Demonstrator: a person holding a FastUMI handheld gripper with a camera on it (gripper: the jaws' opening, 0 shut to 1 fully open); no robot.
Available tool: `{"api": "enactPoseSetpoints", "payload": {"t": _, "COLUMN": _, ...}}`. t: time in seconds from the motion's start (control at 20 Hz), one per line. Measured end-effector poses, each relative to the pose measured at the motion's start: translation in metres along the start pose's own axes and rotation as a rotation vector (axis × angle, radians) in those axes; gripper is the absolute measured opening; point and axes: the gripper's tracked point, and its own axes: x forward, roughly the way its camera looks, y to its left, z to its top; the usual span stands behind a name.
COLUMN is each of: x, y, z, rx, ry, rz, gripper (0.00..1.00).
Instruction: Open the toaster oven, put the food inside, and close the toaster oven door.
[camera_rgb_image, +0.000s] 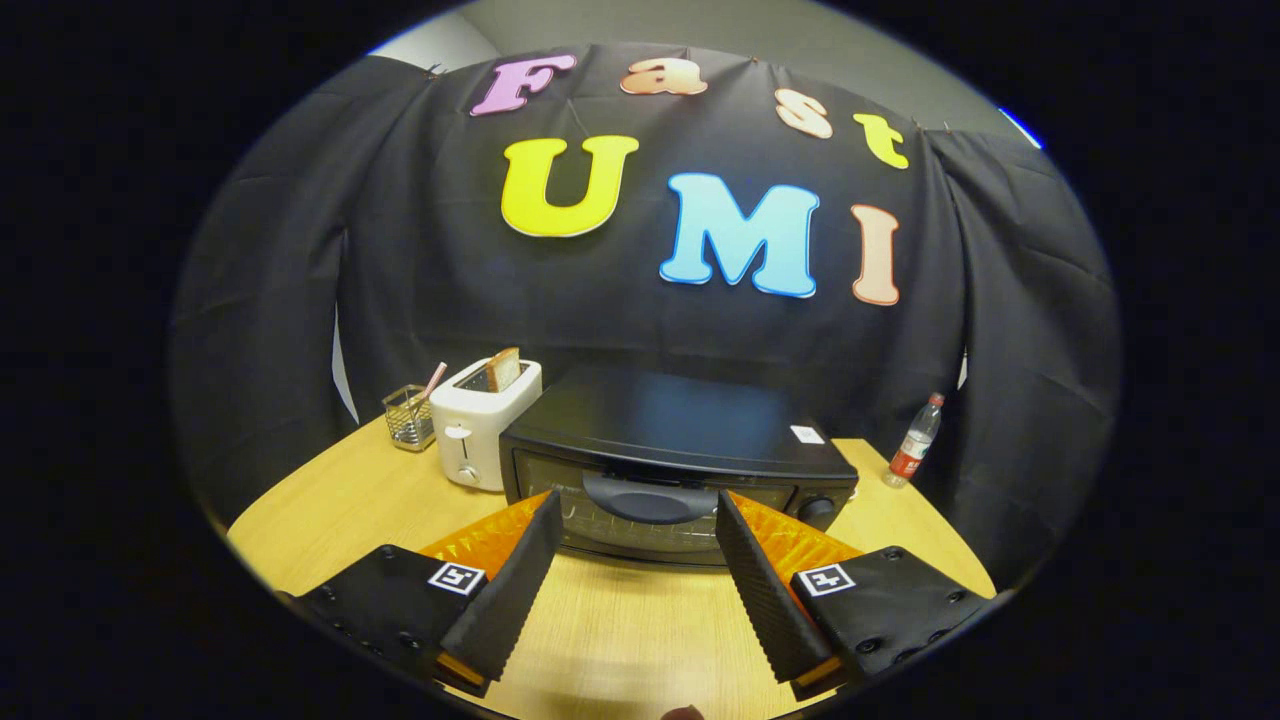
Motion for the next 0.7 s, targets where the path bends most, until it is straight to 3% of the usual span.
{"api": "enactPoseSetpoints", "payload": {"t": 0.7, "x": -0.116, "y": -0.086, "z": 0.012, "rx": 0.076, "ry": -0.127, "rz": -0.091, "gripper": 0.97}}
